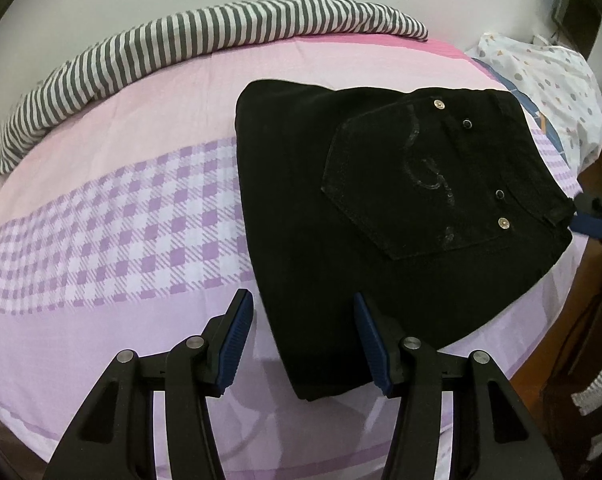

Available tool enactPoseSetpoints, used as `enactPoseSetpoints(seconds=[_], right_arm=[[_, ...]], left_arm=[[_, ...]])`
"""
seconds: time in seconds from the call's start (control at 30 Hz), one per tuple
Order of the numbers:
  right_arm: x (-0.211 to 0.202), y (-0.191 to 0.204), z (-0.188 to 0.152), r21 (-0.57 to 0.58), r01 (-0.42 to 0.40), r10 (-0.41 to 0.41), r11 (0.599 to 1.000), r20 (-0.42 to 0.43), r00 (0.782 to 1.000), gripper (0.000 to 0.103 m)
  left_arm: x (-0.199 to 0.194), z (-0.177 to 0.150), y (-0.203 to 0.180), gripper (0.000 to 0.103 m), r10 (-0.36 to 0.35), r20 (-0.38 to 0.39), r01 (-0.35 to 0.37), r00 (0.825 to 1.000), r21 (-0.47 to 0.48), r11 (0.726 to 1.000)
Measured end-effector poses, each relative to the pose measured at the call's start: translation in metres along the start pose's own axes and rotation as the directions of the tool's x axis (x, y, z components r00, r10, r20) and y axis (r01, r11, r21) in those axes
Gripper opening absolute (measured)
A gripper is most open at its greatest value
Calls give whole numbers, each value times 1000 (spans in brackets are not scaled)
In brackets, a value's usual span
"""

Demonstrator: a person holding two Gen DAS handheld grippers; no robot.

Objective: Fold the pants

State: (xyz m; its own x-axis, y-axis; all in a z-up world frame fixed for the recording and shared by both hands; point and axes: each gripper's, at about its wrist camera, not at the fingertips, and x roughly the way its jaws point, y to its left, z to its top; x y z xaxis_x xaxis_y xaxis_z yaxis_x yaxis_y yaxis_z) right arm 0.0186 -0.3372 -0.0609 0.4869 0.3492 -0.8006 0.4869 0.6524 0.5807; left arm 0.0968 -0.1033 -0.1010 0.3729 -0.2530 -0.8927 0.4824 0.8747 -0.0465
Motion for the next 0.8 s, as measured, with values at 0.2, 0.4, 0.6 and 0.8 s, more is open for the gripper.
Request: enactPoseSetpoints(seconds=[0.2,0.4,0.6,0.8], right_arm=[[11,-11,-9,86,-41,47,995,-71,996,58],[22,-3,-1,73,-42,45,996,-41,998,35],[14,12,3,-34,-1,2,999,20,1000,27],[23,-2,6,-13,-16,16,1000,-28,999,38]], left_arm=[[1,0,2,54,0,-6,0,1000,-3,1000],[5,-1,4,56,-13,-13,13,1000,-27,1000],[7,-1,3,56,-15,-20,14,1000,-23,1000],[7,1,5,56,-32,-17,32,999,-25,999]])
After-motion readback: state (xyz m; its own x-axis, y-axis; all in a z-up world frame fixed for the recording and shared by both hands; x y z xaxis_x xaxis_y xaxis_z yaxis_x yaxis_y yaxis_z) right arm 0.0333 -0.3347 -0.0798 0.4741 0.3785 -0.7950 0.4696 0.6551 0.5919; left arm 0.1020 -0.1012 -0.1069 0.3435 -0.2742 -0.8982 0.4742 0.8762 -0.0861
